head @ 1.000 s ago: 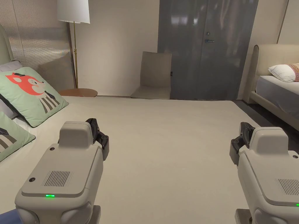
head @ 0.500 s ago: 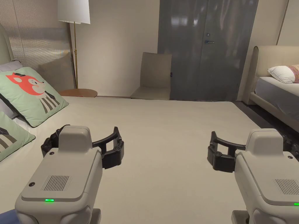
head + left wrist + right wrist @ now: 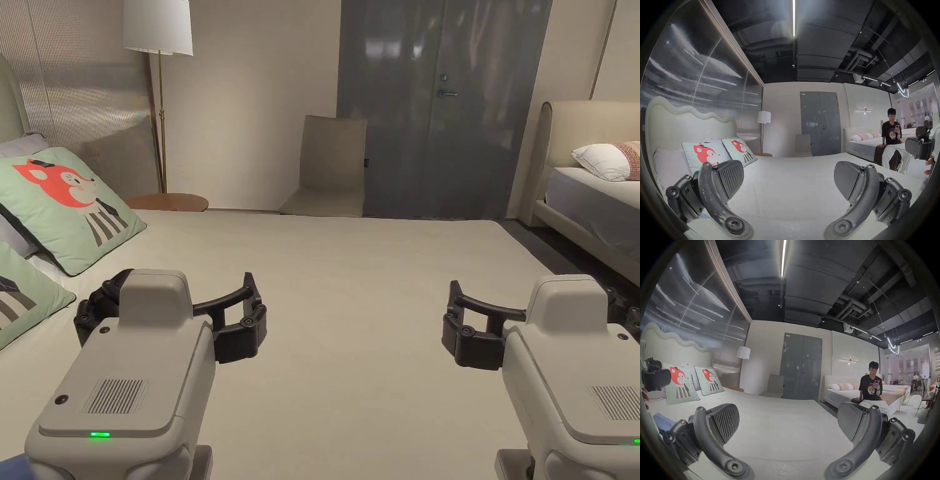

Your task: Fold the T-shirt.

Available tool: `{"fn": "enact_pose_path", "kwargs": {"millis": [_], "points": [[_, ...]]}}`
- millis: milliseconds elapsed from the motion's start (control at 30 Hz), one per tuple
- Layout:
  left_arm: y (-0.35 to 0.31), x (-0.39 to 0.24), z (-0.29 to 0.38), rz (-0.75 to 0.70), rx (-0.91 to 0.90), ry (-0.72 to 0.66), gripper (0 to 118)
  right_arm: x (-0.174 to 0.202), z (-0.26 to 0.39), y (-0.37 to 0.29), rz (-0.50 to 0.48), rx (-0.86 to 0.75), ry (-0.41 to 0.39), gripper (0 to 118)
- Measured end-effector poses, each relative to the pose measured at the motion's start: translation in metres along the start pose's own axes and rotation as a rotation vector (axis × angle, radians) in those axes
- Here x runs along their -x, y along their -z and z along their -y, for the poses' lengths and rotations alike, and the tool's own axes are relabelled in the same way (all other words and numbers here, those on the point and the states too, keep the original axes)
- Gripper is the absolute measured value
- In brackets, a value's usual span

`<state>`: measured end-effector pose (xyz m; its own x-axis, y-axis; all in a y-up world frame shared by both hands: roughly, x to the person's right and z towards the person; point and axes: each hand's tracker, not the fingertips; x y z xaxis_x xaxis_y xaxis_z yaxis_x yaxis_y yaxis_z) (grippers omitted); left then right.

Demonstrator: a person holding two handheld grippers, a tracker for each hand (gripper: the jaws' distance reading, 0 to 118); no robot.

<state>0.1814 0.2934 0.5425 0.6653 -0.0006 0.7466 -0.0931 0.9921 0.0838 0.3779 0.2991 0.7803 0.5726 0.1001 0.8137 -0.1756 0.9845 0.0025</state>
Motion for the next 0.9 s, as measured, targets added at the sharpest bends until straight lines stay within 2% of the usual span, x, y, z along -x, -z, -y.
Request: {"fn": "enact_pose_path", "kwargs": {"millis": [900], "points": [[-0.0041, -0.0017, 0.0023, -0.017, -0.018, 0.004, 111, 0.0022, 0.0016, -0.0019, 0.001, 0.007, -0.002, 118]]}}
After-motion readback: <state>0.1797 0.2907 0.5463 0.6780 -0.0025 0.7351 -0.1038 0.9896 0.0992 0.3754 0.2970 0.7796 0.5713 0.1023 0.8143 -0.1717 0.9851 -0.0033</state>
